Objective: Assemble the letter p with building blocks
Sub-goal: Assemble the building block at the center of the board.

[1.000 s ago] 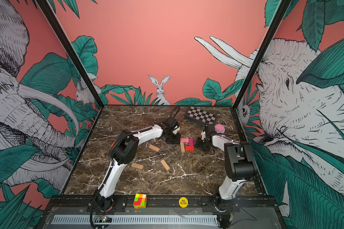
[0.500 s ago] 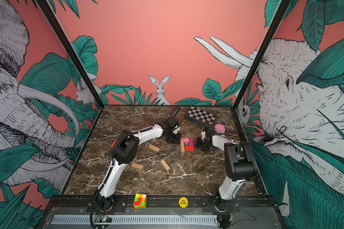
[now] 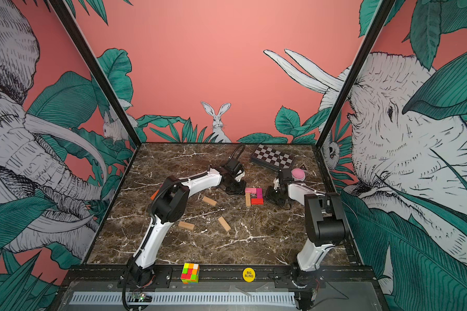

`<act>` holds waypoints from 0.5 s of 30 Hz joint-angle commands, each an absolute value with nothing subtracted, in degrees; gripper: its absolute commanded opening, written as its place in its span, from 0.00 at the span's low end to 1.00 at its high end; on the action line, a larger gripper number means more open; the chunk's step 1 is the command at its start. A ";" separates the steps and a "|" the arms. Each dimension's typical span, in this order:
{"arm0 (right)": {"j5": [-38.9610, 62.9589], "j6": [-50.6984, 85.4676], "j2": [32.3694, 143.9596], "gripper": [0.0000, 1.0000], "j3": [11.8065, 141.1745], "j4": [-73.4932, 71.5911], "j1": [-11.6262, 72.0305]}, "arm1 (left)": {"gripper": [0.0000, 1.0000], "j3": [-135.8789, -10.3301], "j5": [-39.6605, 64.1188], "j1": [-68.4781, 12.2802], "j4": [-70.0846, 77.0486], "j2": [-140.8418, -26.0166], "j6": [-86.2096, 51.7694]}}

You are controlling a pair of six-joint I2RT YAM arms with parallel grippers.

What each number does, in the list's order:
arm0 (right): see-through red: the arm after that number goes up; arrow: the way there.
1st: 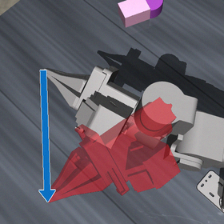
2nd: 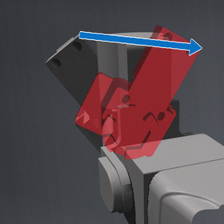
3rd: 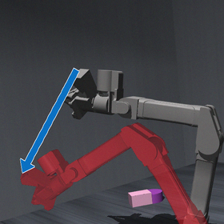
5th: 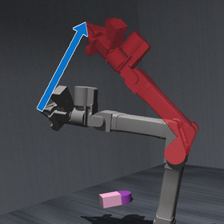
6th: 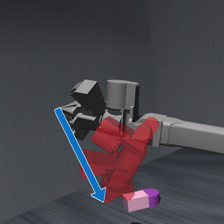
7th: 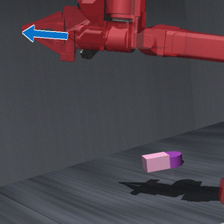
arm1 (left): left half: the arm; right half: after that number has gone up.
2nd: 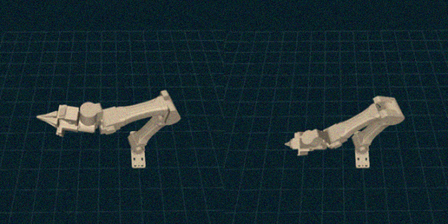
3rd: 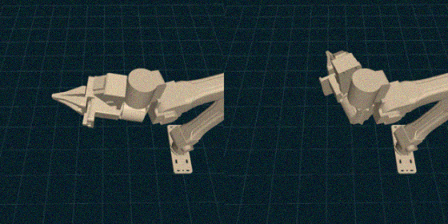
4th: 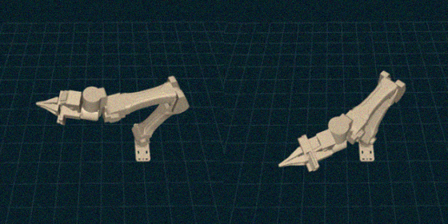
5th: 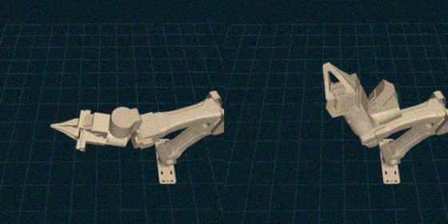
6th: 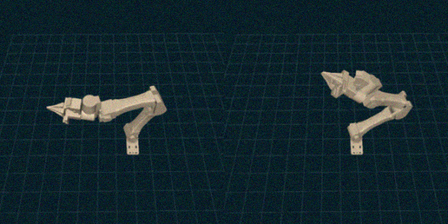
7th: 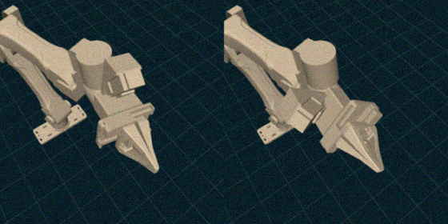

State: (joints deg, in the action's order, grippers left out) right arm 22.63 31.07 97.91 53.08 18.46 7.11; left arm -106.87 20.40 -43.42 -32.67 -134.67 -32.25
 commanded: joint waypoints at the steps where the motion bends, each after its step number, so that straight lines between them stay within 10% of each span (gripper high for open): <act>1: 19.25 33.24 97.20 0.33 50.87 20.92 7.03 | 0.06 -105.22 19.42 -43.71 -34.80 -135.88 -32.96; 15: 17.51 35.33 97.07 0.33 50.16 20.36 7.01 | 0.07 -103.37 19.40 -43.62 -34.46 -134.74 -32.52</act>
State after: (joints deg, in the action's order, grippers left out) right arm 19.92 34.39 96.97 52.29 18.37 7.11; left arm -105.95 20.86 -43.40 -31.35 -134.52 -32.38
